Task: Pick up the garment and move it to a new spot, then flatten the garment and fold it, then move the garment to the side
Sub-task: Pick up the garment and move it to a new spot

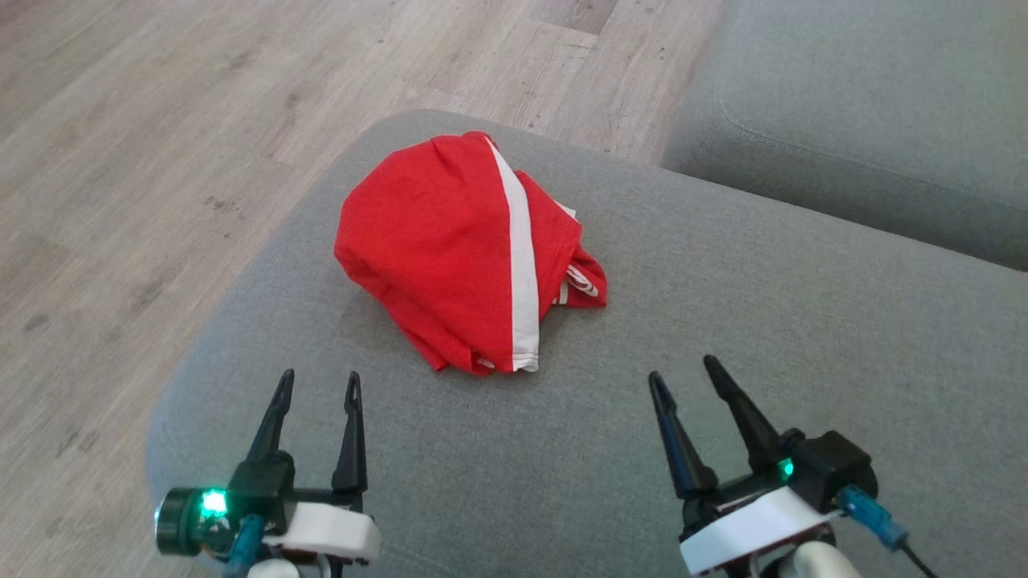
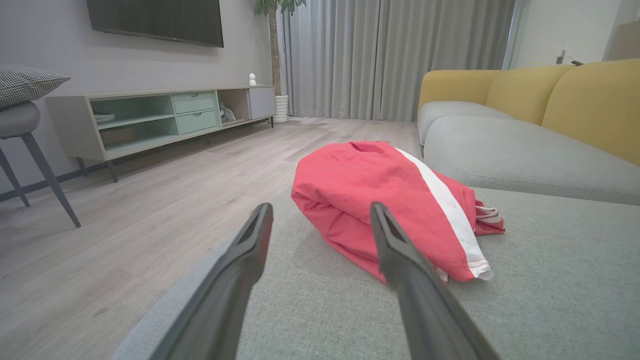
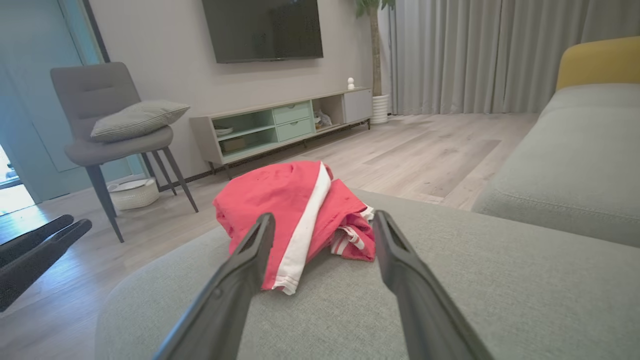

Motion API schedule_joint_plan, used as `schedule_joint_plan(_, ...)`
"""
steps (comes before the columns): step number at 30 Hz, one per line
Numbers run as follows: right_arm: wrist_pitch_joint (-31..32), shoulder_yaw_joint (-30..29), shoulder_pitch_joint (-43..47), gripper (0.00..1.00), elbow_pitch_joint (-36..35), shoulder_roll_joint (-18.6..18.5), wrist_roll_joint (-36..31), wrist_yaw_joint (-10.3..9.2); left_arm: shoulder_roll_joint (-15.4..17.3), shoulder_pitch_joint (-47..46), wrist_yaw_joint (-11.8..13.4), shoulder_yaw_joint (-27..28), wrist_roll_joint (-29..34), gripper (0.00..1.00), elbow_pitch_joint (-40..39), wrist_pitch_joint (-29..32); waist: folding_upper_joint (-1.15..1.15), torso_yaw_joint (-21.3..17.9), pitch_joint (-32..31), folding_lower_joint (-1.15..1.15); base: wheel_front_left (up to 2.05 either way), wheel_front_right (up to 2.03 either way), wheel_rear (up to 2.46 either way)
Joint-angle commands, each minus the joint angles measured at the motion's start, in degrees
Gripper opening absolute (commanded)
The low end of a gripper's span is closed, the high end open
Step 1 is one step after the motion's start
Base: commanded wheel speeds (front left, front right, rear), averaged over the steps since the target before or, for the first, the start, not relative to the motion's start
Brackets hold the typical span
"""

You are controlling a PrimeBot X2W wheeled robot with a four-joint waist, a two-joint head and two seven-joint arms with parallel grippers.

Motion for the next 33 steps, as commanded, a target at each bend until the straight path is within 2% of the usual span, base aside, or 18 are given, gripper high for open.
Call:
schedule_joint_plan(1,-0.6,1.7,-1.2,1.00,-1.8,-0.3,0.3,-0.04,0.0,-2.1,-0.2,2.4,0.4,1.00,-2.3,-0.6,0.00,-0.3,0.2,0.00,0.00,0.00,0.00)
schedule_joint_plan(6,-0.6,1.7,-1.7,1.00,-2.3,-0.3,0.1,-0.04,0.8,-3.6,-1.4,2.3,1.3,1.00,-3.5,-0.6,0.00,-1.4,1.5,0.00,0.00,0.00,0.00)
schedule_joint_plan(12,-0.6,0.8,-4.1,1.00,-2.9,-0.3,-2.3,-0.04,4.8,-13.2,-6.0,1.4,2.5,1.00,0.4,0.2,0.00,-3.9,6.3,0.00,0.00,0.00,0.00)
schedule_joint_plan(16,-0.6,-0.8,-6.0,1.00,-3.6,-0.3,-3.8,-0.04,7.7,-23.1,-9.8,-0.3,2.7,1.00,5.6,5.5,0.00,-6.0,10.2,0.00,0.00,0.00,0.00)
schedule_joint_plan(19,-0.6,-1.5,-7.2,1.00,-3.9,-0.3,-4.8,-0.04,9.7,-30.1,-11.4,-2.6,1.6,1.00,9.9,10.2,0.00,-7.8,13.0,0.00,0.00,0.00,0.00)
schedule_joint_plan(22,-0.6,-1.2,-8.0,1.00,-3.9,-0.3,-5.3,-0.04,11.9,-35.7,-11.9,-5.6,-0.6,1.00,15.2,15.4,0.00,-9.5,14.7,0.00,0.00,0.00,0.00)
schedule_joint_plan(25,-0.6,-0.6,-8.7,1.00,-3.9,-0.3,-5.3,-0.04,14.1,-39.6,-11.9,-10.7,-5.6,1.00,19.1,19.0,0.00,-11.3,15.9,0.00,0.00,0.00,0.00)
schedule_joint_plan(26,-0.6,-0.6,-8.7,1.00,-3.9,-0.3,-5.3,-0.04,14.1,-39.6,-11.9,-10.7,-5.6,1.00,19.1,19.0,0.00,-11.3,15.9,0.00,0.00,0.00,0.00)
schedule_joint_plan(33,-0.6,-0.4,-9.7,1.00,-4.2,-0.3,-5.0,-0.04,18.9,-44.5,-11.9,-18.8,-17.3,1.00,25.0,23.2,0.00,-14.7,18.0,0.00,0.00,0.00,0.00)
